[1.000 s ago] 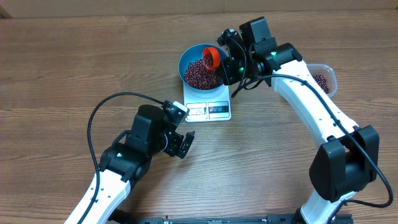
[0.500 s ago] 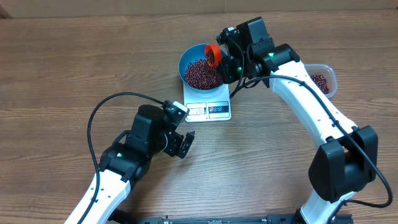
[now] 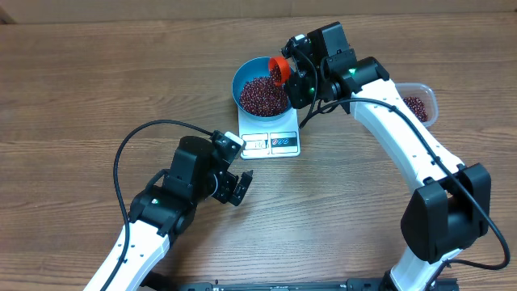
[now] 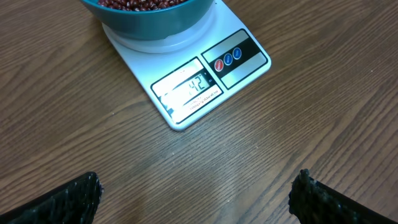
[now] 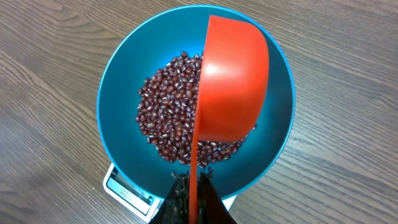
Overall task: Scoop item into bowl and weigh 150g on scale
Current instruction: 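Tilt the red scoop with the right gripper to pour beans into the bowl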
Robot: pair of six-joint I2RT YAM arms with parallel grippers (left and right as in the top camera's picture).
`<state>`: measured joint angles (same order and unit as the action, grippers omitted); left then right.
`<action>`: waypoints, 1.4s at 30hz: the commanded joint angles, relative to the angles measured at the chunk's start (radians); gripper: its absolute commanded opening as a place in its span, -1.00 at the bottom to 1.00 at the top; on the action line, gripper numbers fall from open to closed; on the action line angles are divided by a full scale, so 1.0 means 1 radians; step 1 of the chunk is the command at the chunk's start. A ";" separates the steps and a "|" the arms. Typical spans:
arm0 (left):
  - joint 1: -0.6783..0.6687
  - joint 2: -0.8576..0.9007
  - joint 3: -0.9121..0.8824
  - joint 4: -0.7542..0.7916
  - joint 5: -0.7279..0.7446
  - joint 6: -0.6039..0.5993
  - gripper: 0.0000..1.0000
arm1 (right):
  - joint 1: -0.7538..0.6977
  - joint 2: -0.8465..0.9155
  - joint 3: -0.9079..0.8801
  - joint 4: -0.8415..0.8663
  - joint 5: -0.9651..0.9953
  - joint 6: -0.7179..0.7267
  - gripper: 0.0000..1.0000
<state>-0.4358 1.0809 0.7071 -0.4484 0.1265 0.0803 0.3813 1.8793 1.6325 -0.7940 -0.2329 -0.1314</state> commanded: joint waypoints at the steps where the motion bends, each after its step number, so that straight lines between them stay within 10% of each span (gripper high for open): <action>1: 0.003 0.004 -0.003 0.000 -0.006 -0.009 0.99 | 0.006 -0.009 0.025 0.007 0.013 -0.025 -0.93; 42: 0.003 0.005 -0.003 0.000 -0.006 -0.009 0.99 | 0.045 -0.009 0.025 0.007 0.079 -0.053 -0.93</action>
<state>-0.4358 1.0809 0.7071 -0.4484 0.1265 0.0803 0.4263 1.8793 1.6325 -0.7937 -0.1711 -0.1726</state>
